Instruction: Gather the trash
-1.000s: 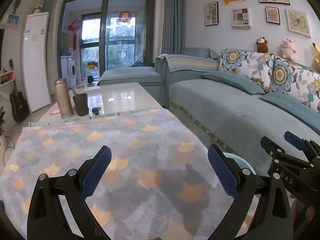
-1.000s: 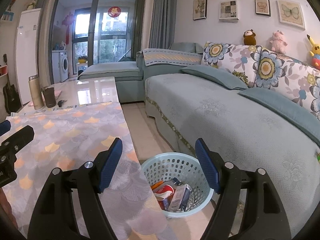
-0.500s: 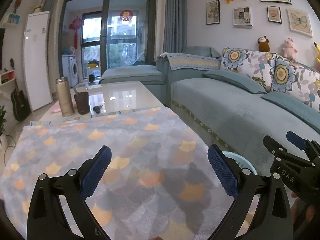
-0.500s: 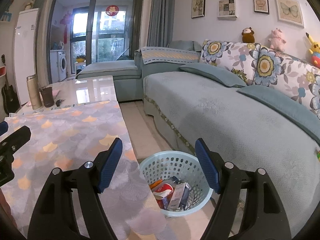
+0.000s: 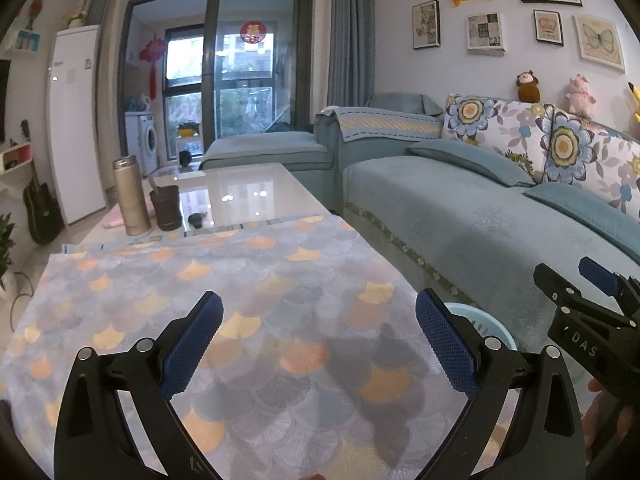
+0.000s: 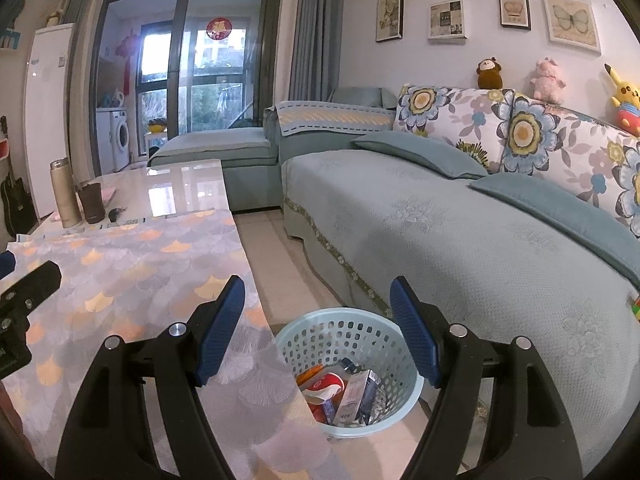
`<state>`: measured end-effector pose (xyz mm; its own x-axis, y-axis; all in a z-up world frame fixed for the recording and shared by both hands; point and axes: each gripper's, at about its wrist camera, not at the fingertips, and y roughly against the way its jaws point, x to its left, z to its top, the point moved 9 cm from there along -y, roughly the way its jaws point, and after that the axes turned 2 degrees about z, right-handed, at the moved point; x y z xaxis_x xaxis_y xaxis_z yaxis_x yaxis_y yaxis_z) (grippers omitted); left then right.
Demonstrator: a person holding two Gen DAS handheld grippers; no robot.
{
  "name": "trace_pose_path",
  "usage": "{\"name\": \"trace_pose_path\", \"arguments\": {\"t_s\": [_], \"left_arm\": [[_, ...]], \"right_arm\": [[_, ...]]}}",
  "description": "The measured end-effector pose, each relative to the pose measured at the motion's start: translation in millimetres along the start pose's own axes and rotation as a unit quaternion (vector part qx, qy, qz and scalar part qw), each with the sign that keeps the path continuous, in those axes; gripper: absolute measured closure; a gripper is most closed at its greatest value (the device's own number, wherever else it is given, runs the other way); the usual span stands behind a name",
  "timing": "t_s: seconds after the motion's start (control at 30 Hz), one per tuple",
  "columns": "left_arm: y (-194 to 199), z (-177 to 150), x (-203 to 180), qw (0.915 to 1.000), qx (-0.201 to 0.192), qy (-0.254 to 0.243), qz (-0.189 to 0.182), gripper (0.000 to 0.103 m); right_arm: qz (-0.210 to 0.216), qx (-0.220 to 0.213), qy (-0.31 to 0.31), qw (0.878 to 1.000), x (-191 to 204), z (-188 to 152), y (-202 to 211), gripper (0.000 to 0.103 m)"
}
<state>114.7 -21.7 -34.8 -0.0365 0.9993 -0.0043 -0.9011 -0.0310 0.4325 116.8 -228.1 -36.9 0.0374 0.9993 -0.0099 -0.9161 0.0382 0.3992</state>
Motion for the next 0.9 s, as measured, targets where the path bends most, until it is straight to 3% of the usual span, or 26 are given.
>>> {"name": "trace_pose_path", "arguments": {"t_s": [0.9], "left_arm": [[2.9,5.7,8.1,0.9995,-0.009,-0.011,0.028,0.008]], "right_arm": [[0.004,0.002,-0.007,1.000,0.9,0.3,3.0,0.032]]}}
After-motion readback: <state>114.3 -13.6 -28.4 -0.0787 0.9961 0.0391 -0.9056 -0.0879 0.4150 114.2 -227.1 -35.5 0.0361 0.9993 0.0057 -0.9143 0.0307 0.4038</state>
